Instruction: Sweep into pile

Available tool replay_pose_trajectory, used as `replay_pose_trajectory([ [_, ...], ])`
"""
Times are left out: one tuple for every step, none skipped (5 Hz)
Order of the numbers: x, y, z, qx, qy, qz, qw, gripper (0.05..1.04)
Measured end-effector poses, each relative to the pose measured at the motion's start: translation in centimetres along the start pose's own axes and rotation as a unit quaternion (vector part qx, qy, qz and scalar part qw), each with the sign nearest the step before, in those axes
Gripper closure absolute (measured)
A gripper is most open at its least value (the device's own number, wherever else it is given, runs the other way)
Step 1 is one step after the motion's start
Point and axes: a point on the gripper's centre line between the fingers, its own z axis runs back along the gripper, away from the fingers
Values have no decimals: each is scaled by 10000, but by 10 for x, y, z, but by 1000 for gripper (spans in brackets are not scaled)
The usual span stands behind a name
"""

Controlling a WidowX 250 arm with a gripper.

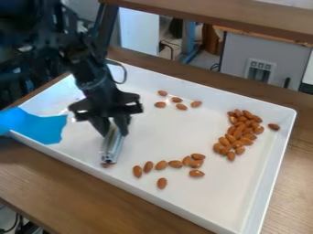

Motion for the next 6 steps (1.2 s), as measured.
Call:
replay_pose_trajectory([
  [-5,-13,-3,-68,6,127,9999,718],
  [-1,-34,-8,-236,40,305,9992,718],
  [7,-53,-17,-404,-26,438,9982,718],
  [13,-69,-22,-556,-38,558,9969,718],
  [17,-85,-28,-690,-36,720,9950,718],
  [24,-102,-33,-851,-42,874,9925,718],
])
